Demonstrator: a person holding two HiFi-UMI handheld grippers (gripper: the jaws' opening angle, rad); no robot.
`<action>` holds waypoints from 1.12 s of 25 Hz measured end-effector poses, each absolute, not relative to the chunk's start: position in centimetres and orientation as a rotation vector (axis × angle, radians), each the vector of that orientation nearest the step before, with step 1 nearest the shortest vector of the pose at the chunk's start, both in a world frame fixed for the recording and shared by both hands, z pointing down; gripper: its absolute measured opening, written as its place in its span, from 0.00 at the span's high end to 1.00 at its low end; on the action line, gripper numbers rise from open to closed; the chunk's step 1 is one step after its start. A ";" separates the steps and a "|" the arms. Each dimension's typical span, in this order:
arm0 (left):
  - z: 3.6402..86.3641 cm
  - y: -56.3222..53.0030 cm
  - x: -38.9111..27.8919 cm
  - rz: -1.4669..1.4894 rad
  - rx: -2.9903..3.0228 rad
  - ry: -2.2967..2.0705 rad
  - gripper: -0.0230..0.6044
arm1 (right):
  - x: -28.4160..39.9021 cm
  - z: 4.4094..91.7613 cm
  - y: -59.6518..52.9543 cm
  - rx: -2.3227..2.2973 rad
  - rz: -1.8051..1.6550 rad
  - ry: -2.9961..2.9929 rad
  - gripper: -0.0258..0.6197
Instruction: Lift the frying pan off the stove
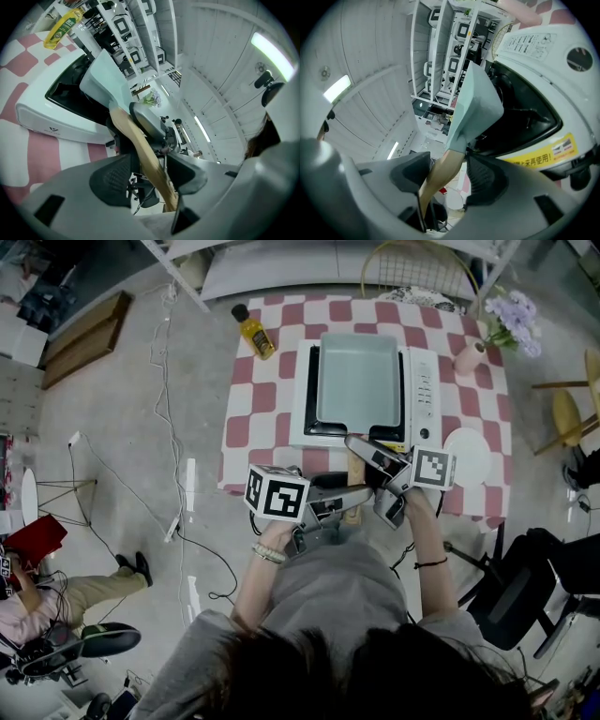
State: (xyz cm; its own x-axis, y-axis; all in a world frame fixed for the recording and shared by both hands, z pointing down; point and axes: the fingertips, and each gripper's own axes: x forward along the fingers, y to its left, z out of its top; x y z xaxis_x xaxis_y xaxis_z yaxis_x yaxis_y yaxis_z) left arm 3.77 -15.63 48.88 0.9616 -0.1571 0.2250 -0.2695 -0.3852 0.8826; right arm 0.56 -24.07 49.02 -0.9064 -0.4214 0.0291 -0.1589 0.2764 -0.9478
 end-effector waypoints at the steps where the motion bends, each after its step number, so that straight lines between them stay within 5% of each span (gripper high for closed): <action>1: 48.9 -15.6 3.8 0.127 1.978 -0.300 0.56 | 0.4 49.0 -24.1 -0.523 -1.687 2.313 0.56; 6: 48.4 -15.5 4.1 0.142 1.998 -0.277 0.65 | 0.1 48.8 -23.9 -0.466 -1.711 2.300 0.59; 28: 48.3 -15.5 4.2 0.171 2.039 -0.278 0.65 | 0.4 48.7 -24.1 -0.448 -1.718 2.220 0.62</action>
State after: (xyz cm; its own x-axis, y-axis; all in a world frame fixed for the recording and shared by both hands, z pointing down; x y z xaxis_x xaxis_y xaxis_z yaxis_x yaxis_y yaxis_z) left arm 4.22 -15.49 48.31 0.9631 -0.1231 0.2394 -0.2692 -0.4478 0.8526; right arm 0.39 -24.06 48.73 -0.9071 -0.4187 -0.0435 -0.0630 0.2373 -0.9694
